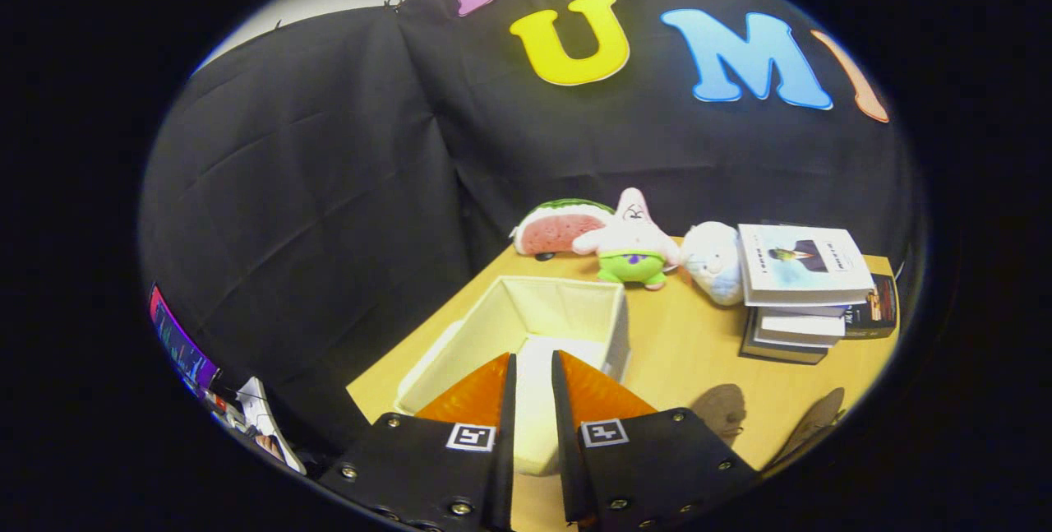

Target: Open the storage box then place both shoes into the box .Put the left shoe in first, then the right shoe, with the right side of both shoes facing outward in a uniform manner.

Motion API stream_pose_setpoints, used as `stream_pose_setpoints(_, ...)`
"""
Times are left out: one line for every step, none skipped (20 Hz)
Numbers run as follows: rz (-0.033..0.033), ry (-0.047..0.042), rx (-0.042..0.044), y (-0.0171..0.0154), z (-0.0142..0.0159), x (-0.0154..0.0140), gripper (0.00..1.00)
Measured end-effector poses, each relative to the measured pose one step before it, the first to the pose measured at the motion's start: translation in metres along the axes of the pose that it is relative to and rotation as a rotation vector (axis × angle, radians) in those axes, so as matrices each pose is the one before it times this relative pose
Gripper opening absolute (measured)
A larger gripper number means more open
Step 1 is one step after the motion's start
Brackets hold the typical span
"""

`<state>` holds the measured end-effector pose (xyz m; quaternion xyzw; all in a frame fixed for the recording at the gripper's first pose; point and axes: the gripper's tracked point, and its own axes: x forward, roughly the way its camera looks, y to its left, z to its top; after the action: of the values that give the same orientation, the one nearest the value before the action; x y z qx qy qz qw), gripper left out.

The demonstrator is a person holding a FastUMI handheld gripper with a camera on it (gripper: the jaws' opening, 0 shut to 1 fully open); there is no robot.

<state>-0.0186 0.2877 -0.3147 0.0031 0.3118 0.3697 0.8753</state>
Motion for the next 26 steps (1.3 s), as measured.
stream_pose_setpoints(-0.03300,0.00583,-0.00213,-0.00842,-0.00342,-0.00222,0.24)
stream_pose_setpoints(-0.02508,0.00327,0.00456,-0.00775,-0.00317,-0.00358,0.24)
stream_pose_setpoints(-0.03148,0.00582,0.00292,-0.00813,-0.00380,-0.00241,0.24)
stream_pose_setpoints(-0.03050,0.01057,0.00312,-0.00918,-0.00565,-0.00174,0.24)
stream_pose_setpoints(-0.02571,0.01545,0.00859,-0.00724,-0.00572,-0.00316,0.24)
stream_pose_setpoints(-0.02335,0.01675,0.00496,-0.00718,-0.00739,-0.00327,0.24)
stream_pose_setpoints(-0.03352,0.02178,0.00413,-0.00899,-0.00819,-0.00171,0.24)
stream_pose_setpoints(-0.02864,0.02453,-0.00150,-0.00724,-0.00712,-0.00287,0.24)
stream_pose_setpoints(-0.01994,0.01951,0.00562,-0.00613,-0.00669,-0.00227,0.24)
stream_pose_setpoints(-0.02028,0.01509,0.00375,-0.00499,-0.00500,0.00043,0.24)
stream_pose_setpoints(-0.02705,0.01682,-0.00218,-0.00635,-0.00481,-0.00052,0.24)
stream_pose_setpoints(-0.02393,0.01806,0.00364,-0.00620,-0.00379,-0.00109,0.24)
stream_pose_setpoints(-0.01142,0.01401,0.00490,-0.00228,-0.00479,-0.00053,0.24)
stream_pose_setpoints(-0.00703,0.01858,0.00716,-0.00173,-0.00550,0.00090,0.24)
stream_pose_setpoints(-0.00386,0.02365,0.00919,-0.00105,-0.00486,0.00012,0.24)
stream_pose_setpoints(-0.00050,0.02511,0.00689,-0.00007,-0.00521,-0.00042,0.24)
stream_pose_setpoints(-0.00600,0.02185,0.00124,-0.00127,-0.00455,-0.00001,0.24)
stream_pose_setpoints(-0.00238,0.01710,0.00360,-0.00123,-0.00269,-0.00115,0.24)
stream_pose_setpoints(0.00065,0.01780,0.00730,0.00039,-0.00311,0.00188,0.24)
stream_pose_setpoints(0.00185,0.01437,0.00797,0.00102,-0.00107,0.00038,0.24)
stream_pose_setpoints(0.00379,0.00891,0.00502,0.00074,-0.00155,0.00157,0.24)
stream_pose_setpoints(-0.00003,0.01178,0.00030,0.00006,-0.00129,0.00212,0.24)
stream_pose_setpoints(-0.00469,0.01692,-0.00196,-0.00126,-0.00138,0.00170,0.24)
stream_pose_setpoints(0.00127,0.01246,0.00393,-0.00003,-0.00090,-0.00038,0.24)
stream_pose_setpoints(-0.00892,0.01429,0.00145,-0.00072,-0.00123,0.00185,0.24)
stream_pose_setpoints(-0.01299,0.01713,-0.00087,-0.00305,-0.00140,0.00287,0.24)
